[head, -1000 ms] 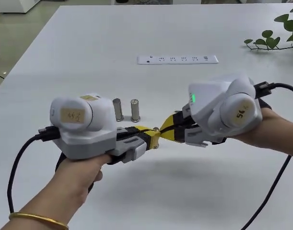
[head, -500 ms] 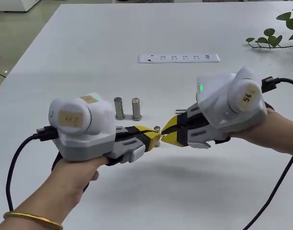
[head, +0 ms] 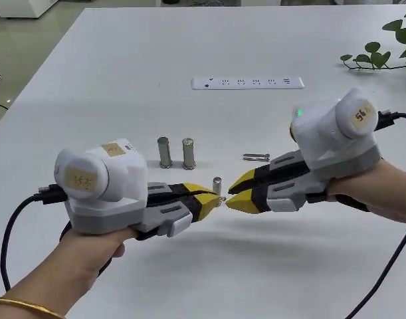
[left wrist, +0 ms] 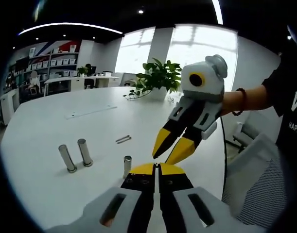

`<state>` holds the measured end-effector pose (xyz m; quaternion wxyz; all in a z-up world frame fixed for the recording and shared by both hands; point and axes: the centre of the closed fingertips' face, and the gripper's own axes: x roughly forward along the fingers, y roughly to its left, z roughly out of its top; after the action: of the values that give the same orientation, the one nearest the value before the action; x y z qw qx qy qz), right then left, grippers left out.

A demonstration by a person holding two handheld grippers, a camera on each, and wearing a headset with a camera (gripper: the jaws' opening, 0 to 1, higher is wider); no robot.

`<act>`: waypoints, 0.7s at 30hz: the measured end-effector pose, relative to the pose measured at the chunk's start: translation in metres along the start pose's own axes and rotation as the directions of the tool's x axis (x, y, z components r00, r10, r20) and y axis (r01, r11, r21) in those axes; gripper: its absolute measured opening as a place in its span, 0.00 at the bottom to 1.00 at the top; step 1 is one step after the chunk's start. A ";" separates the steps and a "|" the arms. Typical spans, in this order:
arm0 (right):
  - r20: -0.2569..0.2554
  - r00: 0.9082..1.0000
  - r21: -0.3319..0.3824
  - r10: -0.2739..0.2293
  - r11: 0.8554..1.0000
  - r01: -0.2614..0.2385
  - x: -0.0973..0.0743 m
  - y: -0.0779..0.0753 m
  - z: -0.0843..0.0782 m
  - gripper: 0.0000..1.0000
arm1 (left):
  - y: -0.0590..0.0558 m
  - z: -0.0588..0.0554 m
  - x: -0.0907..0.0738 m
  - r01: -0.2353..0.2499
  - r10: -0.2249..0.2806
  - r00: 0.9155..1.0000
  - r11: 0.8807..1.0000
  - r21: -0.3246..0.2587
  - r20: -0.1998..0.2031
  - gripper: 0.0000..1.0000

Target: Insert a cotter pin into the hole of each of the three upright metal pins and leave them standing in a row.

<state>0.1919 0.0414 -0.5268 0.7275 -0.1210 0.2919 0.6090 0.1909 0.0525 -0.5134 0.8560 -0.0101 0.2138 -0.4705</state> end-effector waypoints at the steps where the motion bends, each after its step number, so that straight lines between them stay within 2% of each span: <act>1: 0.004 1.000 0.012 0.008 1.000 -0.008 0.000 0.001 0.000 0.09 | -0.001 0.001 0.000 0.011 -0.011 1.000 1.000 -0.011 0.008 0.00; 4: 0.035 0.998 0.073 0.051 0.996 -0.054 -0.001 0.011 0.002 0.10 | -0.001 0.000 -0.002 0.019 -0.019 1.000 1.000 0.001 0.008 0.00; 7: 0.056 0.995 0.104 0.081 0.991 -0.086 -0.003 0.015 0.002 0.09 | -0.003 0.001 -0.005 0.041 -0.040 0.999 0.999 -0.031 0.032 0.00; 10: 0.067 0.993 0.118 0.100 0.987 -0.108 -0.005 0.020 0.001 0.09 | -0.006 0.001 -0.008 0.065 -0.064 0.997 0.997 -0.036 0.044 0.00; 13: 0.101 0.986 0.144 0.129 0.979 -0.143 -0.007 0.026 0.005 0.09 | -0.012 0.002 -0.012 0.099 -0.097 0.994 0.994 -0.043 0.055 0.00; 17: 0.126 0.978 0.156 0.165 0.971 -0.184 -0.008 0.033 0.008 0.08 | -0.018 0.002 -0.014 0.130 -0.128 0.990 0.991 -0.038 0.062 0.00; 19: 0.131 0.976 0.159 0.175 0.968 -0.195 -0.008 0.035 0.008 0.08 | -0.022 0.006 -0.016 0.156 -0.151 0.985 0.986 -0.051 0.088 0.00; 21: 0.137 0.971 0.157 0.196 0.963 -0.217 -0.009 0.039 0.009 0.08 | -0.024 0.007 -0.017 0.159 -0.155 0.984 0.986 -0.042 0.090 0.00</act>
<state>0.1566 0.0481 -0.5074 0.6838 0.0098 0.3100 0.6605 0.1663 0.0512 -0.4958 0.8241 -0.0682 0.1868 -0.5304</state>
